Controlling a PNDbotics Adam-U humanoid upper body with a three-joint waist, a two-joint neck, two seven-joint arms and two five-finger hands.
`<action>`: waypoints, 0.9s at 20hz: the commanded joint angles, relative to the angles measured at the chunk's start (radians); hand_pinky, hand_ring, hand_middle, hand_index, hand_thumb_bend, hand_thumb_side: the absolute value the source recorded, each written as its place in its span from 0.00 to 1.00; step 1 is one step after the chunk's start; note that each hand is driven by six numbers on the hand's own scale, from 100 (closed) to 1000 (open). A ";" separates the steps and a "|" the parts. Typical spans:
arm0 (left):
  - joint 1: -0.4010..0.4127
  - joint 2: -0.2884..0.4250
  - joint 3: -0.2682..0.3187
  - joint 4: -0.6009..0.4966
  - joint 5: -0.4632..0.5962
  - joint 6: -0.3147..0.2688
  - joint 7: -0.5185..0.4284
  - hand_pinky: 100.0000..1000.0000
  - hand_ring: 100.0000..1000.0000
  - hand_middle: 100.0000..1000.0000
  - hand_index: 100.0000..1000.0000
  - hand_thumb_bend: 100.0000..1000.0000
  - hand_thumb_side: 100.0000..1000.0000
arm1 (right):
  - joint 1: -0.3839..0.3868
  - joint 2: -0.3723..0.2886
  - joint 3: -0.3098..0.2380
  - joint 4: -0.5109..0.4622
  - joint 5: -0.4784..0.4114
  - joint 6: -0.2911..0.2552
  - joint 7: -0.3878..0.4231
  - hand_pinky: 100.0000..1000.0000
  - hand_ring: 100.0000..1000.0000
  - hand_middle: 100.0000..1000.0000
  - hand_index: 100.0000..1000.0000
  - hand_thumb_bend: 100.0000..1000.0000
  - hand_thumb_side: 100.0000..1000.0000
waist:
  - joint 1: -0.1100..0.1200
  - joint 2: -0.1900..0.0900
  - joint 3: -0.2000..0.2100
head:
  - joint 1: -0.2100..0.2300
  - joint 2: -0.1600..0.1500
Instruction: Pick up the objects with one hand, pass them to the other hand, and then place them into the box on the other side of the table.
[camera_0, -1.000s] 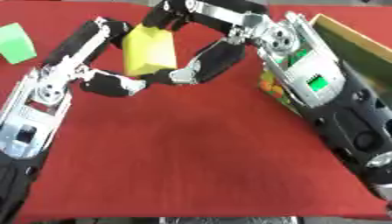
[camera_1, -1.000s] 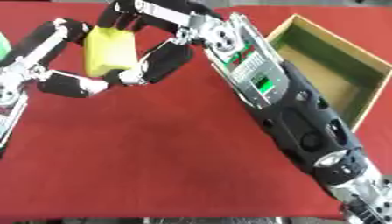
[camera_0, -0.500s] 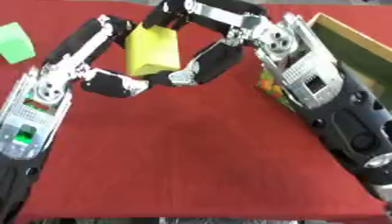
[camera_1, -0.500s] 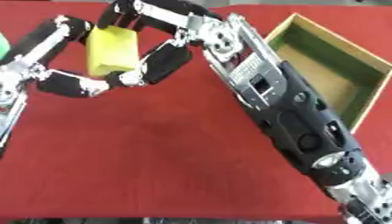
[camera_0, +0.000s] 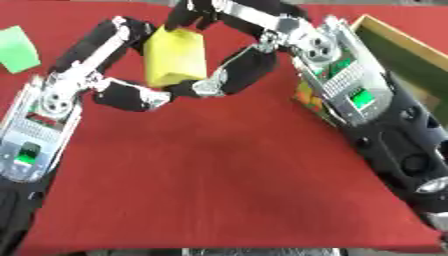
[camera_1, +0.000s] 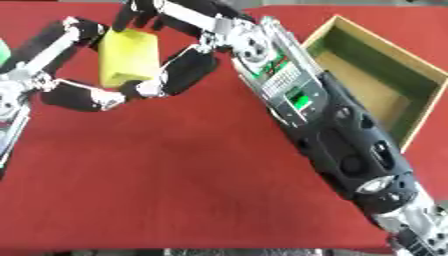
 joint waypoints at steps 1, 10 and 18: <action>-0.019 -0.001 -0.002 -0.028 0.010 -0.002 -0.002 0.65 0.52 0.40 0.47 0.15 0.05 | -0.013 -0.014 -0.007 -0.012 0.000 0.008 -0.013 0.82 0.84 0.79 0.85 0.49 0.15 | 0.004 -0.014 -0.001 | -0.003 -0.014; -0.017 -0.005 0.001 -0.029 0.009 -0.002 0.002 0.65 0.52 0.40 0.47 0.16 0.05 | -0.011 -0.017 -0.006 -0.018 0.002 0.025 -0.028 0.82 0.84 0.78 0.88 0.51 0.14 | 0.004 -0.014 -0.003 | -0.010 -0.013; -0.015 -0.008 0.001 -0.027 0.007 -0.001 0.003 0.65 0.52 0.40 0.47 0.16 0.04 | -0.007 -0.019 -0.004 -0.023 0.011 0.033 -0.032 0.82 0.84 0.78 0.89 0.53 0.14 | 0.005 -0.013 -0.006 | -0.014 -0.011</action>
